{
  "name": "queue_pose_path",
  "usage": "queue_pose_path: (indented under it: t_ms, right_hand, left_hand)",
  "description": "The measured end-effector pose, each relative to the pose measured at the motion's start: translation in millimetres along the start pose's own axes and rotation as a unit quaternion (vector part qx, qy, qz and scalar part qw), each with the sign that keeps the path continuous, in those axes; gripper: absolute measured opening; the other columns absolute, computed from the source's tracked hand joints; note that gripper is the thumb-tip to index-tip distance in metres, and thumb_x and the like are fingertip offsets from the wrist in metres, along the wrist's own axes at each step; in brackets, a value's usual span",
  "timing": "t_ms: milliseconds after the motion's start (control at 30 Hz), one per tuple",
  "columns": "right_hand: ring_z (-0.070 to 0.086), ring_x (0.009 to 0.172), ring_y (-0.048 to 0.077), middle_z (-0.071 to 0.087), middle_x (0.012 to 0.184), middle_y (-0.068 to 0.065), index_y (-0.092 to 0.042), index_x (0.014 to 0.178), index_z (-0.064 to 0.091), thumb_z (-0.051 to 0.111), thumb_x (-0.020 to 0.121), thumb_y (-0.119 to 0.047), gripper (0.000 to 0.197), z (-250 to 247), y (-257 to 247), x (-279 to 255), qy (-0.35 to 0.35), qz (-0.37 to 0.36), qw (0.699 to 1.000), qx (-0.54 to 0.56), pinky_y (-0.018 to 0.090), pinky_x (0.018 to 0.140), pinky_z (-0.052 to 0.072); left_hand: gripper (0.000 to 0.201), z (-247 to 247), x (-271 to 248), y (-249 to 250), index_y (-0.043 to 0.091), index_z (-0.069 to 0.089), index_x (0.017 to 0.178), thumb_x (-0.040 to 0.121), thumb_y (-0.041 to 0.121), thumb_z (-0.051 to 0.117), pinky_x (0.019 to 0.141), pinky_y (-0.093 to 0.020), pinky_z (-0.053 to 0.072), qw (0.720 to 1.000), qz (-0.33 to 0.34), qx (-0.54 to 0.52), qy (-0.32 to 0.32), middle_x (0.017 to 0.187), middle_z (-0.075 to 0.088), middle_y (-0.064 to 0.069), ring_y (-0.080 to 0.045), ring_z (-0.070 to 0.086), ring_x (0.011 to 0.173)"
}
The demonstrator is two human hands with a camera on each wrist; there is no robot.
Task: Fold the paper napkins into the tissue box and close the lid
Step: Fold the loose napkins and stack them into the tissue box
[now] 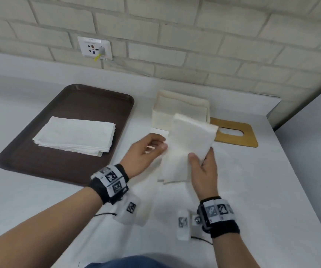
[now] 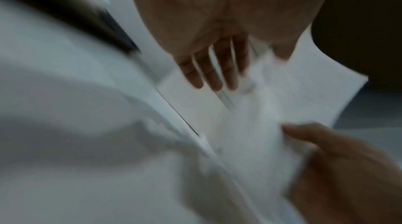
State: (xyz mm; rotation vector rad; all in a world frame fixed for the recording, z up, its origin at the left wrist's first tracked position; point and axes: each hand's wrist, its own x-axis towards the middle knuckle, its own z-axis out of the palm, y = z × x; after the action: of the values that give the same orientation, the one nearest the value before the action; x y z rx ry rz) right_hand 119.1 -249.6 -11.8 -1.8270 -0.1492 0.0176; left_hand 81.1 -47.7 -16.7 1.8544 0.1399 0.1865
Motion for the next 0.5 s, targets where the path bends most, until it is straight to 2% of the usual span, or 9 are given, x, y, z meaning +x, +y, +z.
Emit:
queue_pose_path:
  t_ms: [67,133,167,200,233,300,333,400,500]
  right_hand:
    - [0.063,0.097,-0.003,0.064,0.104,-0.019,-0.029,0.114,0.056,0.06,0.098,-0.013,0.022,-18,-8,24,-0.004,0.004,1.0,-0.027,0.021,0.077,0.049]
    - [0.064,0.099,0.003,0.066,0.104,-0.019,-0.026,0.113,0.06,0.06,0.096,-0.013,0.021,-35,-16,50,-0.021,0.015,0.997,-0.071,0.026,0.08,0.051]
    - [0.066,0.099,0.008,0.068,0.103,-0.016,-0.024,0.11,0.063,0.061,0.095,-0.013,0.019,-43,-22,62,-0.029,0.016,0.995,-0.092,0.031,0.084,0.054]
    - [0.067,0.098,0.013,0.07,0.102,-0.012,-0.022,0.107,0.065,0.061,0.094,-0.014,0.016,-49,-28,73,-0.035,0.018,0.993,-0.111,0.034,0.087,0.055]
    - [0.067,0.096,0.014,0.07,0.102,-0.01,-0.02,0.107,0.066,0.06,0.094,-0.014,0.015,-55,-36,82,-0.044,0.016,0.991,-0.127,0.029,0.086,0.056]
    - [0.063,0.086,0.003,0.068,0.101,-0.01,-0.02,0.112,0.065,0.06,0.095,-0.013,0.019,-64,-50,100,-0.075,0.008,0.983,-0.168,0.009,0.068,0.048]
    - [0.059,0.083,-0.002,0.068,0.102,-0.01,-0.021,0.115,0.065,0.06,0.095,-0.014,0.022,-68,-57,108,-0.088,0.008,0.978,-0.186,0.008,0.062,0.045]
    - [0.064,0.086,0.004,0.071,0.108,-0.009,-0.026,0.117,0.067,0.062,0.091,-0.021,0.027,-73,-68,125,-0.097,0.012,0.974,-0.207,0.02,0.07,0.05]
    - [0.066,0.098,0.021,0.07,0.111,-0.004,-0.026,0.118,0.068,0.063,0.09,-0.021,0.029,-74,-80,143,-0.097,0.007,0.97,-0.222,0.03,0.08,0.049]
  left_hand:
    - [0.044,-28,6,-12,0.025,0.059,0.133,0.094,0.04,0.074,0.103,-0.033,0.047,0.974,-0.034,0.215,-0.067,0.124,0.067,0.007,-0.011,0.062,0.117]
    - [0.069,-41,4,-22,0.023,0.047,0.147,0.09,0.052,0.072,0.107,-0.04,0.044,0.884,-0.06,0.431,-0.173,0.139,0.057,0.002,-0.023,0.055,0.127]
    - [0.075,-42,2,-24,0.025,0.043,0.15,0.088,0.056,0.071,0.107,-0.041,0.044,0.839,-0.057,0.499,-0.209,0.141,0.054,0.001,-0.025,0.054,0.127]
    - [0.076,-40,1,-26,0.026,0.042,0.15,0.087,0.059,0.07,0.106,-0.041,0.044,0.81,-0.049,0.537,-0.23,0.141,0.052,0.001,-0.026,0.053,0.127]
    - [0.075,-37,0,-27,0.027,0.044,0.149,0.086,0.06,0.07,0.106,-0.041,0.044,0.8,-0.043,0.55,-0.236,0.139,0.051,0.002,-0.025,0.052,0.126]
    - [0.069,-34,1,-25,0.028,0.05,0.143,0.086,0.061,0.069,0.105,-0.038,0.042,0.793,-0.036,0.561,-0.236,0.135,0.053,0.003,-0.023,0.051,0.125]
    - [0.064,-34,3,-24,0.028,0.053,0.138,0.086,0.06,0.069,0.103,-0.037,0.041,0.787,-0.037,0.567,-0.238,0.131,0.054,0.003,-0.023,0.052,0.123]
    - [0.05,-32,6,-19,0.028,0.058,0.129,0.089,0.055,0.069,0.097,-0.034,0.039,0.78,-0.044,0.57,-0.254,0.118,0.053,0.005,-0.022,0.053,0.119]
    - [0.024,-32,7,-17,0.026,0.06,0.115,0.095,0.039,0.063,0.086,-0.031,0.037,0.797,-0.057,0.537,-0.271,0.104,0.048,0.008,-0.021,0.059,0.111]
